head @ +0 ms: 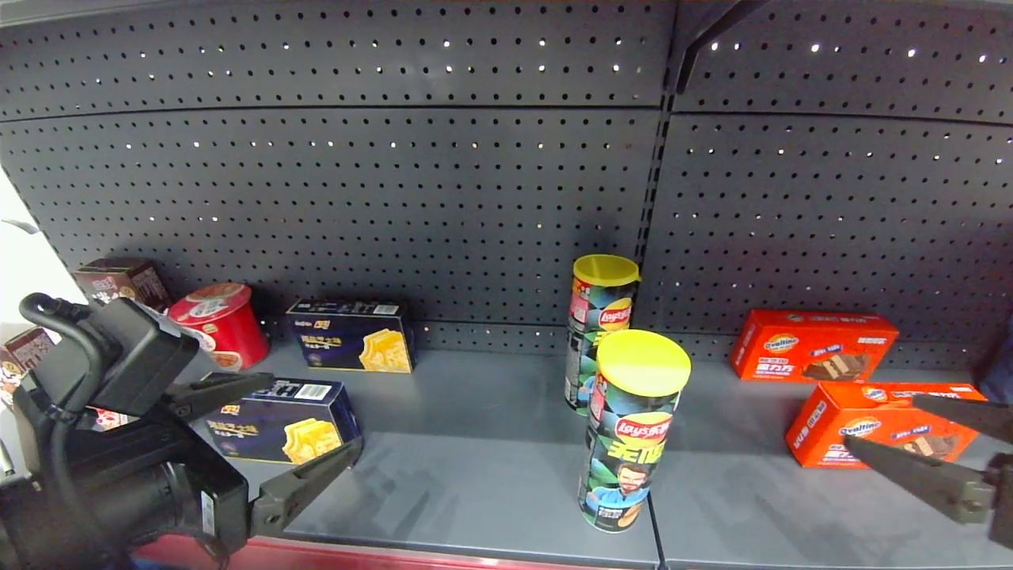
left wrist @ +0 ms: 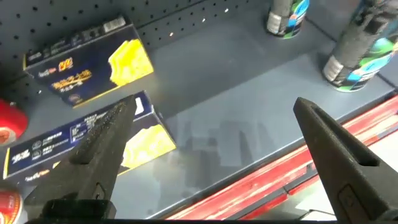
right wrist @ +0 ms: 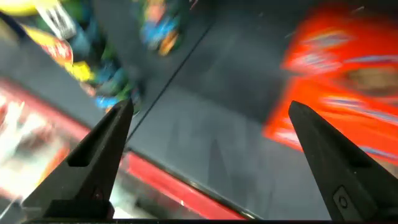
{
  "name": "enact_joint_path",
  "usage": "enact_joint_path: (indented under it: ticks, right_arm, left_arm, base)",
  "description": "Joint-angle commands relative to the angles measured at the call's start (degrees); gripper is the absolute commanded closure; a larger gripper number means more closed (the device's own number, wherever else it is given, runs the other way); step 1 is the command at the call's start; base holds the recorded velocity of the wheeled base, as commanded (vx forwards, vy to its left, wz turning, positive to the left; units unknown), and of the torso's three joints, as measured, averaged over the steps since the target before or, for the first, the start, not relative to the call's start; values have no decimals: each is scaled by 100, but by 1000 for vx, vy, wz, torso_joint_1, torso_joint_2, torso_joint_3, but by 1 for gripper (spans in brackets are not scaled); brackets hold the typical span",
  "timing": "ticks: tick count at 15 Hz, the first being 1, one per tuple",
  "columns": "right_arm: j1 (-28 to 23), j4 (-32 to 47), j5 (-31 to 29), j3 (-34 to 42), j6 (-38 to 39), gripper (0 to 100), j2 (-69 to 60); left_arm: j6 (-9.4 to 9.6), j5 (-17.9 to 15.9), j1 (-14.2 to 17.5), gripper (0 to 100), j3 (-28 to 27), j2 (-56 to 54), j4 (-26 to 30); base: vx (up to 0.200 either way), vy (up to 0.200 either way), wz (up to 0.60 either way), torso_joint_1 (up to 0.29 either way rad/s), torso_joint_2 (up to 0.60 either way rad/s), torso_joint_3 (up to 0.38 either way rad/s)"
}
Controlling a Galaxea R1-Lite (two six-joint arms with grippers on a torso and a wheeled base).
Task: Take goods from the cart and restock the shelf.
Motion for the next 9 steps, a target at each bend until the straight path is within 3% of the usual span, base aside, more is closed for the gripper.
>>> enact_joint_path:
  ticks: [1, 4, 6, 9]
  right_arm:
    - [717, -121, -174, -251, 86, 0, 1471]
    - [1253, -244, -939, -445, 279, 0, 2192]
    - [1358, -349, -1150, -480, 508, 0, 2526]
    - [1341, -332, -1202, -550, 508, 0, 2675]
  left_arm:
    - [3, 7, 44, 0, 40, 83, 3]
    - [3, 24, 52, 0, 67, 48, 39]
    - [12, 15, 263, 0, 207, 13, 3]
    - [12, -2, 299, 0, 260, 4, 3]
  base:
    - [0, 0, 0, 0, 0, 0]
    - [0, 0, 0, 0, 0, 0]
    - [0, 0, 0, 0, 0, 0]
    - [0, 0, 0, 0, 0, 0]
